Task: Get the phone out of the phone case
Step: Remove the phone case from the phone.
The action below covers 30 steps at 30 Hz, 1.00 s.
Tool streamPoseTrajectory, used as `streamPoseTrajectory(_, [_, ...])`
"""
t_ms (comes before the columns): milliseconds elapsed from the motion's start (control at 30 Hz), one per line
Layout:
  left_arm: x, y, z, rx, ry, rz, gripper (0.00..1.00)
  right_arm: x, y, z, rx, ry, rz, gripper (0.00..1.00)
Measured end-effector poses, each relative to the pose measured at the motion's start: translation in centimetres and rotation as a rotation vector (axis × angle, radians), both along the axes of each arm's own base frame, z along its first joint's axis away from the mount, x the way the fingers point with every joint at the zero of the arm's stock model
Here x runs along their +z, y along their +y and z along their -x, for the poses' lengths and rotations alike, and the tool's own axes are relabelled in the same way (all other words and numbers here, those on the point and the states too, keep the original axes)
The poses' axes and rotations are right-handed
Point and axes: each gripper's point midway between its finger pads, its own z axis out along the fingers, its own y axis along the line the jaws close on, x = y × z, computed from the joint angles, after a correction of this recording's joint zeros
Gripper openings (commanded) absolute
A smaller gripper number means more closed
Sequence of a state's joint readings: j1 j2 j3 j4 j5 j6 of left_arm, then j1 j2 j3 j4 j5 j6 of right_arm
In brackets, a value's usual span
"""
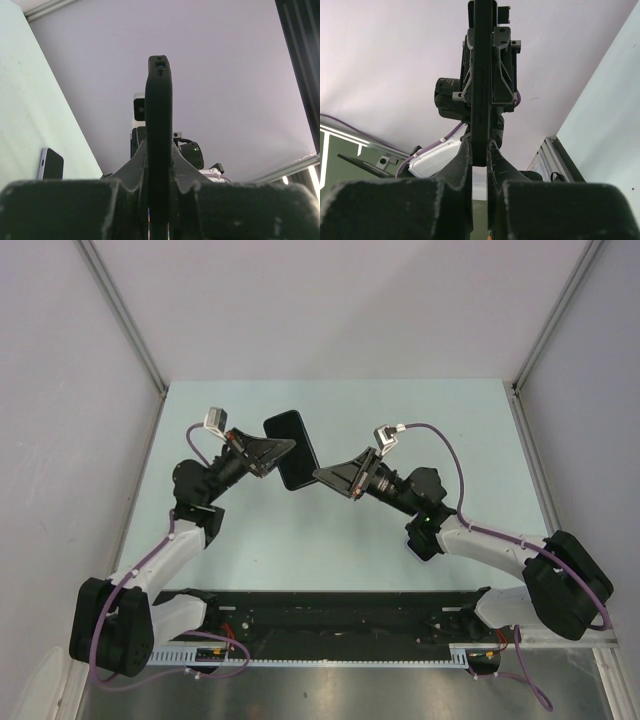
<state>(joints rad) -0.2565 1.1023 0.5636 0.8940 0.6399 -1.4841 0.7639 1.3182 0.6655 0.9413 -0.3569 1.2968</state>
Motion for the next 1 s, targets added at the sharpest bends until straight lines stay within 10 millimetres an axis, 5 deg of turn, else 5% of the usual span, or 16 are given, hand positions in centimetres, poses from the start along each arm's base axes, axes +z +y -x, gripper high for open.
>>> streamPoseTrajectory(467, [-2.1, 0.0, -1.2, -0.011, 0.169, -0.019, 0.00, -1.0, 0.7, 0.0, 0.067, -0.060, -0.017, 0.00])
streamPoseTrajectory(1000, [-0.3, -0.3, 3.4, -0.135, 0.179, -0.016, 0.00, 0.1, 0.5, 5.2, 0.318, -0.307, 0.009, 0.00])
